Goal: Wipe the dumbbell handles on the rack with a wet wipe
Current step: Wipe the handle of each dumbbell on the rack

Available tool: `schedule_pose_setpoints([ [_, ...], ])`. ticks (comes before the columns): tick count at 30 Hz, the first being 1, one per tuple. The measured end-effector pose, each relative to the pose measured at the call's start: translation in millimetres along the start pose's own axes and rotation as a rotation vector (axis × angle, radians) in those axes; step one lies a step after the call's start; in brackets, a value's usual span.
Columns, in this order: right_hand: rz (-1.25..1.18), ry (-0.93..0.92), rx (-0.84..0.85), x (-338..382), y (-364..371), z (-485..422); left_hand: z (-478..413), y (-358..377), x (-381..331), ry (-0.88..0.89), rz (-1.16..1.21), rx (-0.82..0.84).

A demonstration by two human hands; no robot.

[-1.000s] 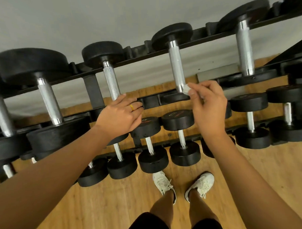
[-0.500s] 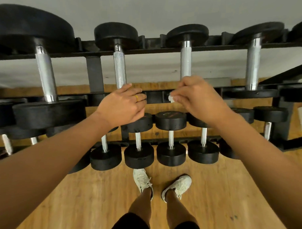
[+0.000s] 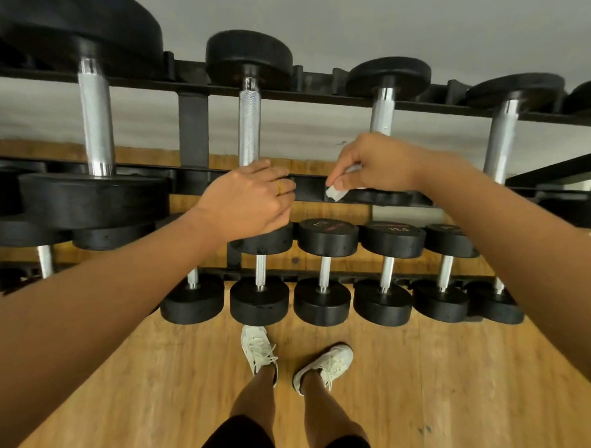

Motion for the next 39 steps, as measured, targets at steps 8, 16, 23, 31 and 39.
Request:
schedule_pose_setpoints([
  [8,0.174,0.014,0.344,6.7,-10.6,-17.7,2.3,2.0,1.2,0.005,0.01,-0.006],
  [16,0.154,-0.012,0.232,10.6,11.9,-27.2,0.3,-1.9,1.7,-0.007,0.025,0.047],
  [23,0.069,0.019,0.142,-0.7,-1.9,-8.9,-1.7,-4.7,1.5,-0.023,0.045,0.065],
  [31,-0.115,0.082,-0.234,-38.0,-13.5,90.7,-3.7,-6.4,0.6,-0.032,0.031,0.088],
  [39,-0.287,0.263,-0.599,-54.1,13.1,121.3,-36.0,-16.7,-15.4,-0.357,0.172,0.203],
])
Point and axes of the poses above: each hand's wrist, its own z-axis away from the middle knuckle, its own y-axis out of the palm, x = y × z, the point moved 4 cm from there along -z, towards the middle knuckle, and after that the axes turned 13 degrees about -x, right-handed, at the moved point
